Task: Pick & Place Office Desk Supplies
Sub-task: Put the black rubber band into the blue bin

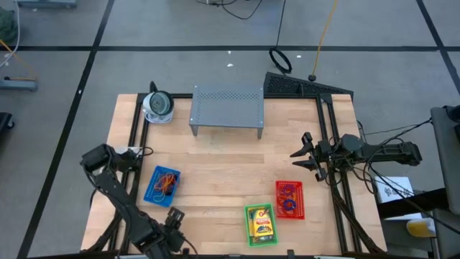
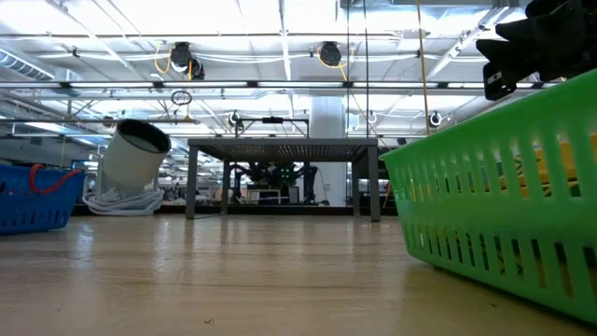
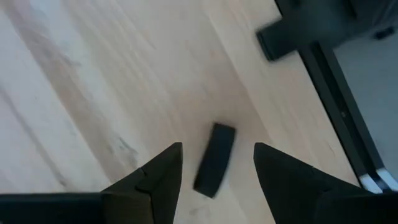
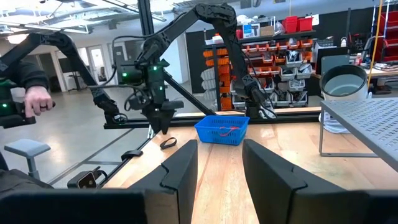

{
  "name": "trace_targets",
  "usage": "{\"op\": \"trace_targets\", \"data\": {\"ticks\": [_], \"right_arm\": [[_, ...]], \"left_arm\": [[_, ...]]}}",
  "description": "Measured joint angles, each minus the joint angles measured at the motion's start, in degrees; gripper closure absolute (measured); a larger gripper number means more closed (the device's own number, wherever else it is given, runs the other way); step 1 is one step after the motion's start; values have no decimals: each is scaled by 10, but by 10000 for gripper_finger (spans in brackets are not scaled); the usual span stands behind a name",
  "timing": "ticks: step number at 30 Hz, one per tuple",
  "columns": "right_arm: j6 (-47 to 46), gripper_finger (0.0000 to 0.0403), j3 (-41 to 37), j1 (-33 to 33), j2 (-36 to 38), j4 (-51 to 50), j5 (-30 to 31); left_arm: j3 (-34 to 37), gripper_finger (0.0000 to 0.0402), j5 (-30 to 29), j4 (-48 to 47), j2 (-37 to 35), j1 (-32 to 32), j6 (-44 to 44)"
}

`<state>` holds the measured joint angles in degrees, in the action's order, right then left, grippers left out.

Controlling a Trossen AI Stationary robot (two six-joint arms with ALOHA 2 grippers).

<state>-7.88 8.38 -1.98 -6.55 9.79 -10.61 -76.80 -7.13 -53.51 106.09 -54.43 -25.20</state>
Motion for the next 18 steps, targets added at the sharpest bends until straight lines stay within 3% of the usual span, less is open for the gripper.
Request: {"op": "trace_targets", "data": {"ticks": [4,18], "right_arm": [[0,287,0,0,0,0,0],[0,287,0,0,0,0,0]], "left_arm": [[16,192,30,-2,7,-6,-11],[84,192,26,69,7,-4,-24]]}}
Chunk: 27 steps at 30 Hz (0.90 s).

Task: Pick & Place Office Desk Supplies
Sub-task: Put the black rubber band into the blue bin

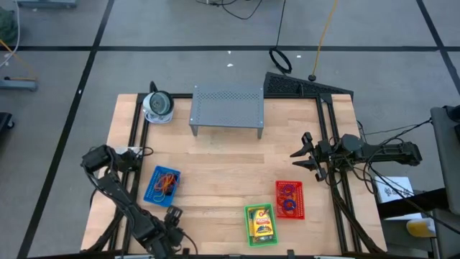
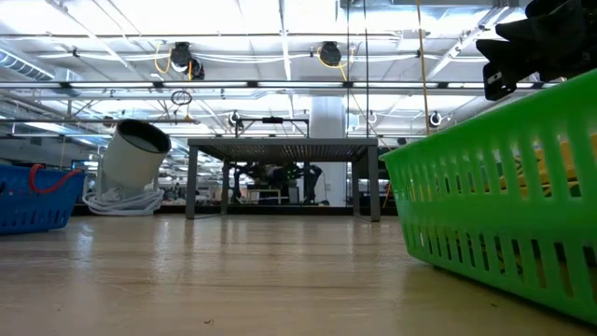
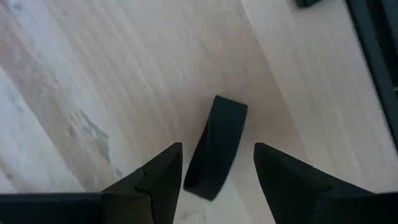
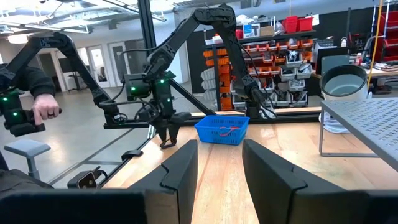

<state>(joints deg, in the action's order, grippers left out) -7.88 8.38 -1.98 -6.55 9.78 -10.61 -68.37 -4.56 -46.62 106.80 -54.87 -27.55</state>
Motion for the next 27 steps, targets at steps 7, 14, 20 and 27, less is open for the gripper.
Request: {"op": "trace_targets", "data": {"ticks": [7,14,20,27], "right_arm": [[0,287,0,0,0,0,0],[0,287,0,0,0,0,0],[0,287,0,0,0,0,0],[0,287,0,0,0,0,0]], "left_arm": [[24,199,-1,37,0,3,-3],[26,300,-11,35,0,6,-18],[26,390,4,36,-1,12,-39],[22,394,5,39,-1,16,-78]]}}
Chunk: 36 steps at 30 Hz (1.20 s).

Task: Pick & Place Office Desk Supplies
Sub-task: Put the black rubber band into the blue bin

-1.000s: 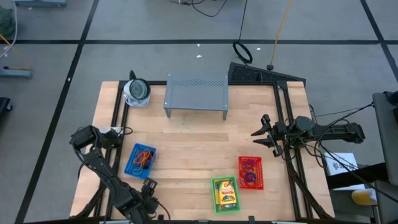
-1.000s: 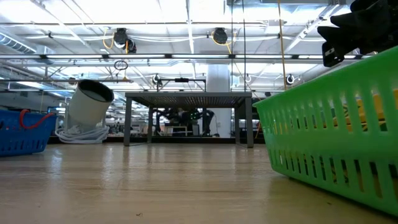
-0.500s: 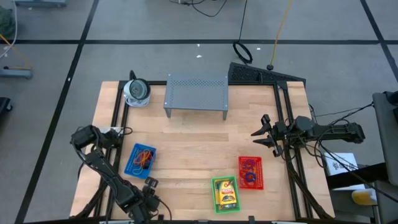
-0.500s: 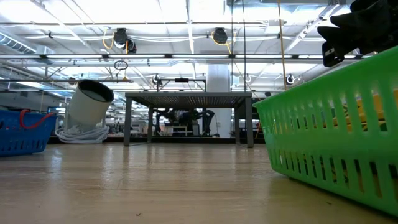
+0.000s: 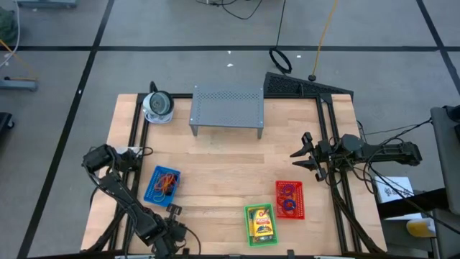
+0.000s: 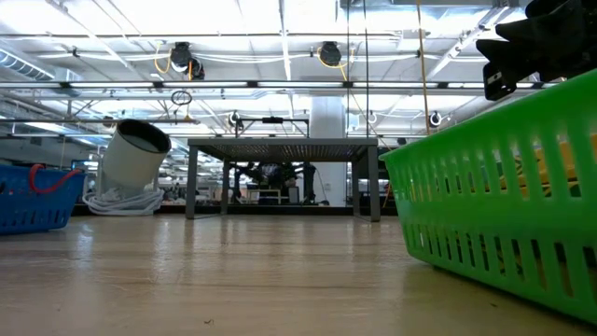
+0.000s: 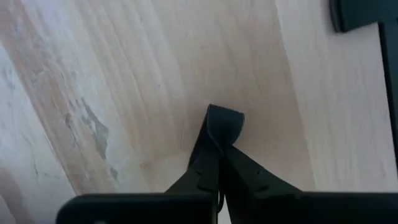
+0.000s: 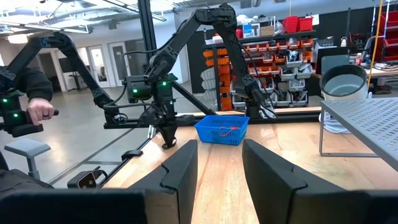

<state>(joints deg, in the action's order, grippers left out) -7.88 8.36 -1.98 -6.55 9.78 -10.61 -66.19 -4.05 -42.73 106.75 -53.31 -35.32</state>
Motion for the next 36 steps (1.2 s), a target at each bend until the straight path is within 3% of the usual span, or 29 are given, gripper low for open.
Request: {"op": "trace_targets", "data": {"ticks": [7,16,21,29,36], "right_arm": [[0,287,0,0,0,0,0],[0,287,0,0,0,0,0],[0,287,0,0,0,0,0],[0,287,0,0,0,0,0],[0,287,0,0,0,0,0]], "left_arm": [[-56,395,-34,-15,1,4,-23],[-129,393,-66,-109,-37,19,-109],[-129,393,-85,-162,-74,37,-169],[-129,386,-185,-259,-134,61,-316],[-72,389,-198,-311,-206,83,-442]]}}
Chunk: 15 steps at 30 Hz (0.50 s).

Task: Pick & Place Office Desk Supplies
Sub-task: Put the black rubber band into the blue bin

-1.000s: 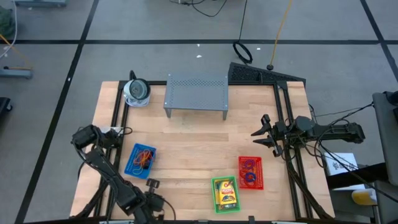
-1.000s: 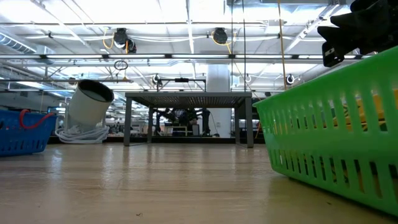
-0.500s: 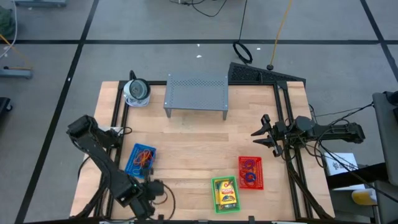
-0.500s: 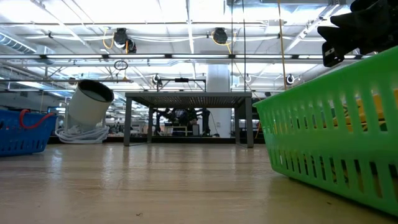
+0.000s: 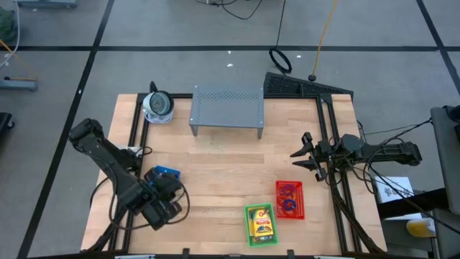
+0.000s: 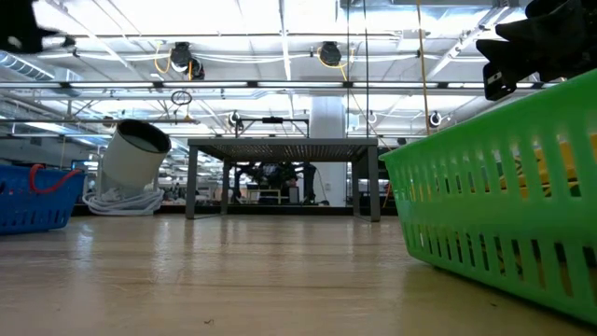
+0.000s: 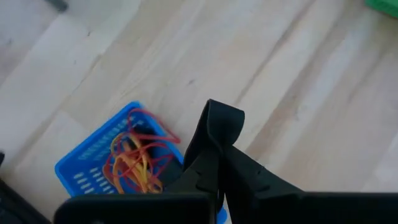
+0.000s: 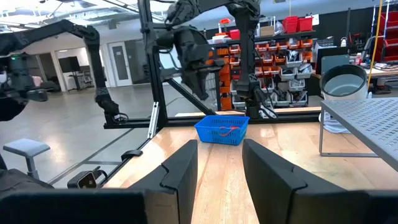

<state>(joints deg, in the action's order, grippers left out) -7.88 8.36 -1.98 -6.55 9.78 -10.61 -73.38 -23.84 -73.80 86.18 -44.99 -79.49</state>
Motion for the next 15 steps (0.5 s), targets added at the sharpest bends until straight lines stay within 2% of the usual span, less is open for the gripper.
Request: {"op": "trace_targets", "data": {"ticks": [6,10,15], "right_arm": [[0,287,0,0,0,0,0],[0,287,0,0,0,0,0],[0,287,0,0,0,0,0]], "left_arm": [[96,396,30,7,-58,10,-89],[158,385,60,17,-90,9,-148],[206,393,73,49,-105,5,-179]]}}
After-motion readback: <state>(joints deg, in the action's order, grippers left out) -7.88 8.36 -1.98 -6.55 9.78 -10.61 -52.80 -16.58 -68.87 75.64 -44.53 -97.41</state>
